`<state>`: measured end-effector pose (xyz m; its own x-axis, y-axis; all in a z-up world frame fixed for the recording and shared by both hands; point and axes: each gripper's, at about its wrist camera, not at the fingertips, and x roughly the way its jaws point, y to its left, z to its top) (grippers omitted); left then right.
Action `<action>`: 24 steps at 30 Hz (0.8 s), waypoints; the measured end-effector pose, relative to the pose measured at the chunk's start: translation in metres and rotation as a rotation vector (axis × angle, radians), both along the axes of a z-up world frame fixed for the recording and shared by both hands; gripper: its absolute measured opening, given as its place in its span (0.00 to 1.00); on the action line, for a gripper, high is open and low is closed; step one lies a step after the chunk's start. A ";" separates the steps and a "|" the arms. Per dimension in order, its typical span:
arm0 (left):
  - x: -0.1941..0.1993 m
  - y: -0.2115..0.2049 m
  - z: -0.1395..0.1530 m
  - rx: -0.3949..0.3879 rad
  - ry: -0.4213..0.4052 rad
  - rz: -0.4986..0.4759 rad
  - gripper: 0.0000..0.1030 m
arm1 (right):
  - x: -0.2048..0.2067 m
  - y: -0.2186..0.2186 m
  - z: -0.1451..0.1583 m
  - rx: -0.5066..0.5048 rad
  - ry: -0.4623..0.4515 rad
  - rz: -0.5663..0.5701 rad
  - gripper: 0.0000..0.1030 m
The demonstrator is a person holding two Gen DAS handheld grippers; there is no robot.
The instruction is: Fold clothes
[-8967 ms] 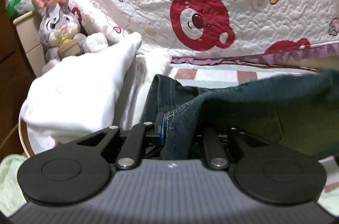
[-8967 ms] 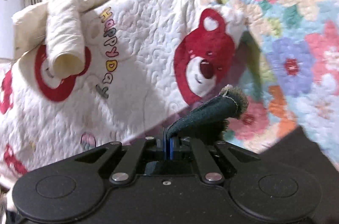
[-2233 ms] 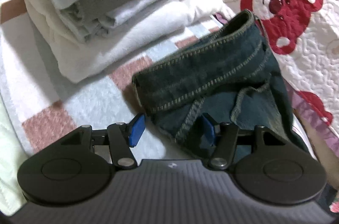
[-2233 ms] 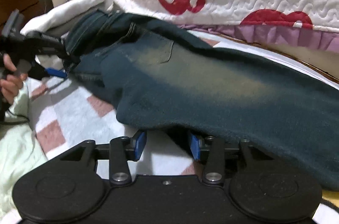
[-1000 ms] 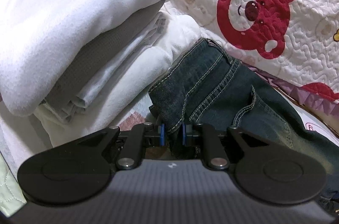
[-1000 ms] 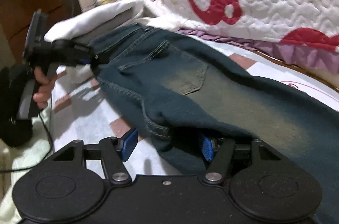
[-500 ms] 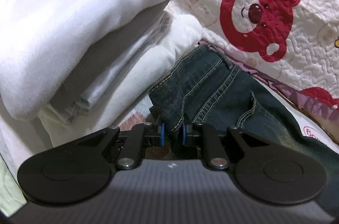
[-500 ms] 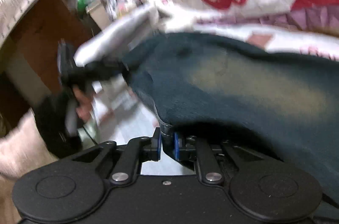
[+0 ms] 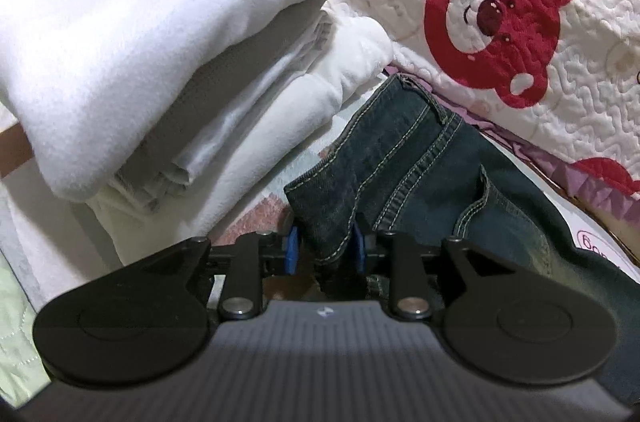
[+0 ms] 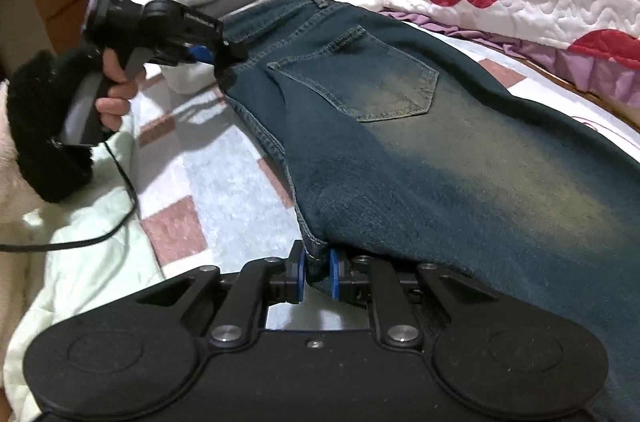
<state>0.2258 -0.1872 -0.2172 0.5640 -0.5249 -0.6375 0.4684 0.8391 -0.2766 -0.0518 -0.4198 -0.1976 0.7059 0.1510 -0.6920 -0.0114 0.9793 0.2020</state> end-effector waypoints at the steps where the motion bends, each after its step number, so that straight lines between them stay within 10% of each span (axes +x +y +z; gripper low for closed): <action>1: -0.001 -0.001 0.000 0.008 -0.005 -0.001 0.25 | 0.000 0.001 0.003 -0.004 0.005 -0.013 0.18; 24: -0.004 -0.005 0.005 0.059 -0.060 0.011 0.29 | -0.011 -0.014 0.013 0.080 0.078 -0.299 0.21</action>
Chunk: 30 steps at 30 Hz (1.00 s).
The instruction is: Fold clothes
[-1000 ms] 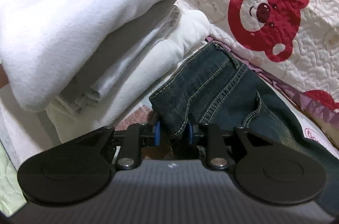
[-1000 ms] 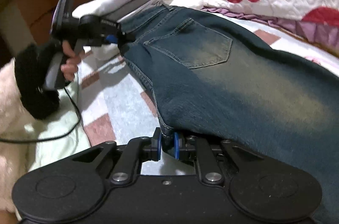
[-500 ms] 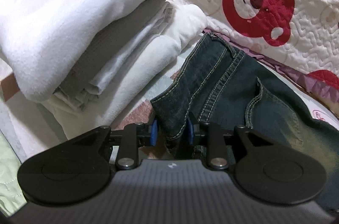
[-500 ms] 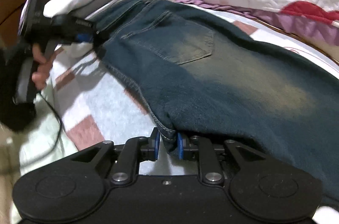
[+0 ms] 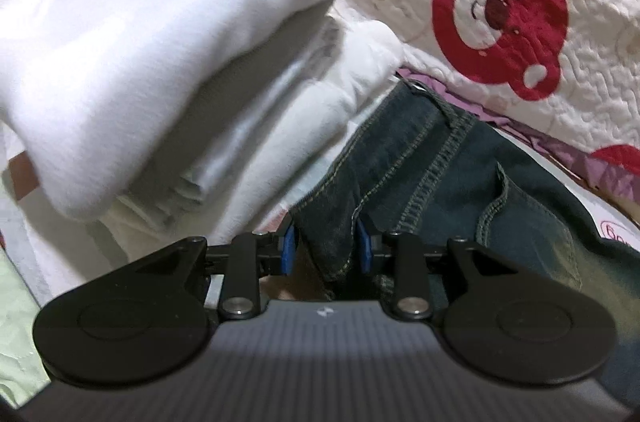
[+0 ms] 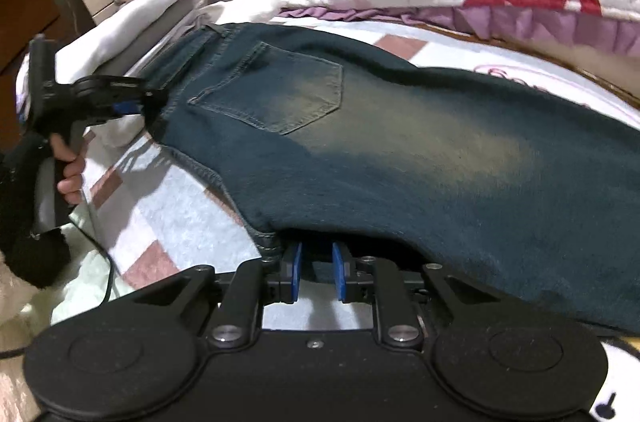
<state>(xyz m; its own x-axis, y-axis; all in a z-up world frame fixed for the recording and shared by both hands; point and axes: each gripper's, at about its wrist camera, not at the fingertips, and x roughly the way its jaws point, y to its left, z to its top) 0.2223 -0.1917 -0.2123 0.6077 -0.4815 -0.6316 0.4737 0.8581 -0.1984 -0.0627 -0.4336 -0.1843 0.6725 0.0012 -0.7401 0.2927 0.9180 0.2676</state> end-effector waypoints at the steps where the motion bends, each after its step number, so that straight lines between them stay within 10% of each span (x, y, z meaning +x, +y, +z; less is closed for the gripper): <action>1: 0.000 0.001 0.001 0.000 0.000 0.003 0.29 | 0.000 0.000 -0.001 -0.001 0.004 0.001 0.21; 12: -0.013 0.007 0.032 -0.006 -0.102 -0.049 0.26 | -0.049 0.015 -0.027 0.023 -0.024 0.044 0.22; 20: -0.019 0.009 0.057 -0.148 -0.104 -0.287 0.30 | -0.015 -0.024 0.039 -0.110 -0.197 0.022 0.28; 26: -0.021 -0.072 0.066 0.176 -0.187 -0.575 0.45 | 0.032 -0.073 0.029 -0.170 -0.094 0.039 0.43; 30: 0.011 -0.112 0.058 0.185 -0.091 -0.613 0.45 | 0.056 -0.111 0.011 -0.172 -0.019 0.005 0.44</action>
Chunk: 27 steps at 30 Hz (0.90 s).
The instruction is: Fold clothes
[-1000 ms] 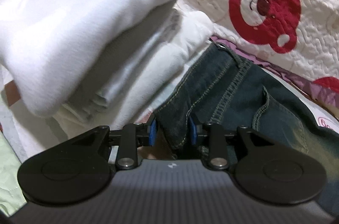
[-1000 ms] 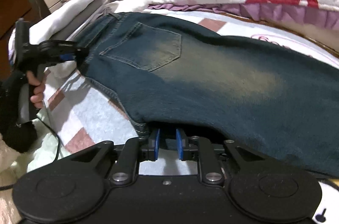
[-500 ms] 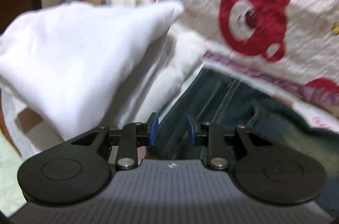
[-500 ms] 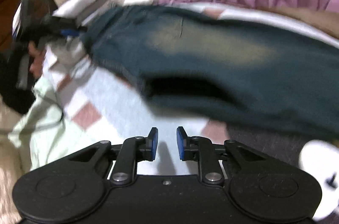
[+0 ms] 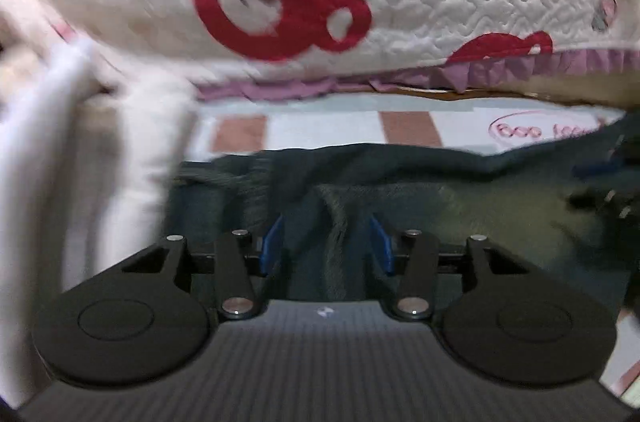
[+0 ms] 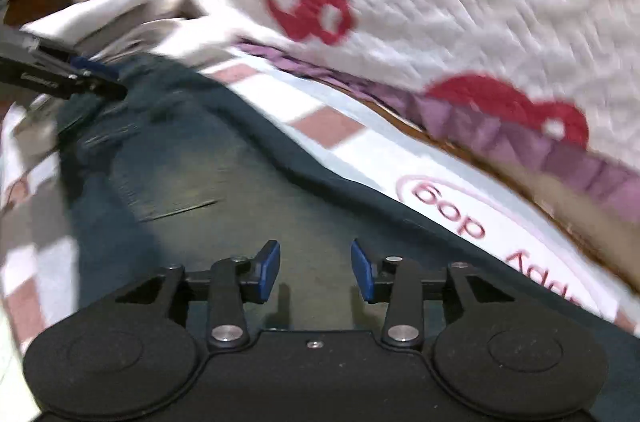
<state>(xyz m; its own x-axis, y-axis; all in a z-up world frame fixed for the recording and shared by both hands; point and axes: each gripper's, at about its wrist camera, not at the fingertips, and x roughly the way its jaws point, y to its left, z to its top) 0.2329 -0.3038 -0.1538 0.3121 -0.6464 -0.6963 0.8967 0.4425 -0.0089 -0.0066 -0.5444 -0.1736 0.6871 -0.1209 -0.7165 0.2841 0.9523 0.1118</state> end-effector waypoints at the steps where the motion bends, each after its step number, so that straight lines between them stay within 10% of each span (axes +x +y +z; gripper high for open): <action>1: 0.003 -0.005 -0.003 0.011 -0.002 0.011 0.44 | 0.006 -0.009 -0.005 -0.001 0.018 -0.010 0.46; 4: 0.013 -0.020 -0.014 0.046 -0.009 0.044 0.12 | 0.016 -0.038 -0.022 0.073 0.033 -0.086 0.55; 11: 0.037 -0.054 -0.038 0.126 -0.024 0.122 0.03 | 0.035 -0.062 -0.029 0.018 0.010 -0.259 0.52; 19: 0.029 -0.058 -0.032 0.178 -0.122 0.129 0.06 | 0.019 -0.028 -0.010 0.106 -0.063 -0.107 0.54; 27: -0.061 -0.025 -0.003 -0.003 -0.081 -0.153 0.43 | 0.004 0.051 -0.002 0.127 -0.055 0.189 0.54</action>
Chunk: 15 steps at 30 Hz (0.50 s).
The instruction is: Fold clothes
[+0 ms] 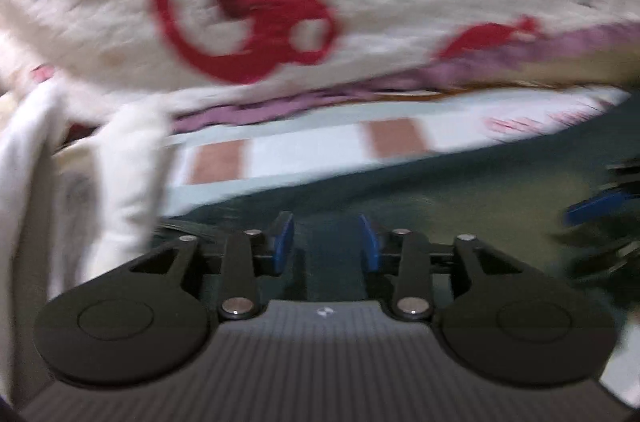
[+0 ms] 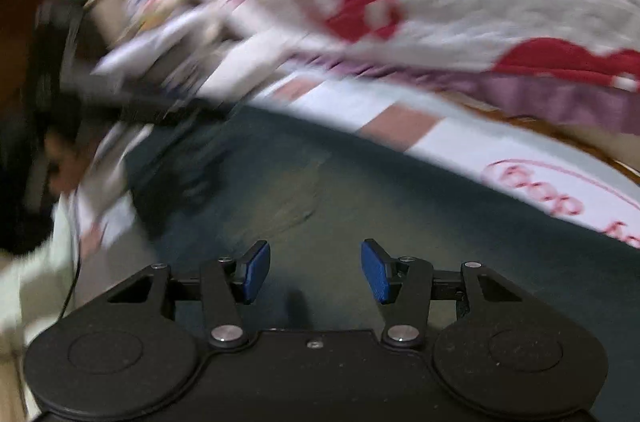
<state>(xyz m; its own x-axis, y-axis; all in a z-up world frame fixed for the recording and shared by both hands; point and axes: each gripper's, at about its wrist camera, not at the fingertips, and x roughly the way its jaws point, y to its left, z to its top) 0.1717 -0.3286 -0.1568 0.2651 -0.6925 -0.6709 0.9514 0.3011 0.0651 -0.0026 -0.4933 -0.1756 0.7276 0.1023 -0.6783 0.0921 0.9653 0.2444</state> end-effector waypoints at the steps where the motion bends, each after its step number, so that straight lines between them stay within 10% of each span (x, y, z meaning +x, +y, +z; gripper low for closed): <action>1: -0.011 0.004 -0.010 0.033 0.006 -0.009 0.43 | -0.005 0.013 -0.004 -0.031 0.009 0.023 0.53; 3: -0.023 0.019 -0.040 0.119 -0.006 0.027 0.43 | -0.015 0.040 -0.012 -0.093 0.028 0.068 0.56; 6: -0.027 0.055 -0.058 0.012 0.034 0.089 0.44 | -0.030 0.080 -0.023 -0.185 0.055 0.136 0.57; 15: -0.051 0.055 -0.039 0.018 -0.051 0.088 0.47 | -0.099 0.035 -0.012 -0.007 0.007 -0.118 0.57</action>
<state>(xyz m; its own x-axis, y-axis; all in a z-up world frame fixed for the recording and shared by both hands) 0.1208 -0.2731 -0.1958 0.3582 -0.6534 -0.6669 0.9168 0.3814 0.1187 -0.1013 -0.4582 -0.1873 0.7296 0.0120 -0.6837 0.2064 0.9494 0.2369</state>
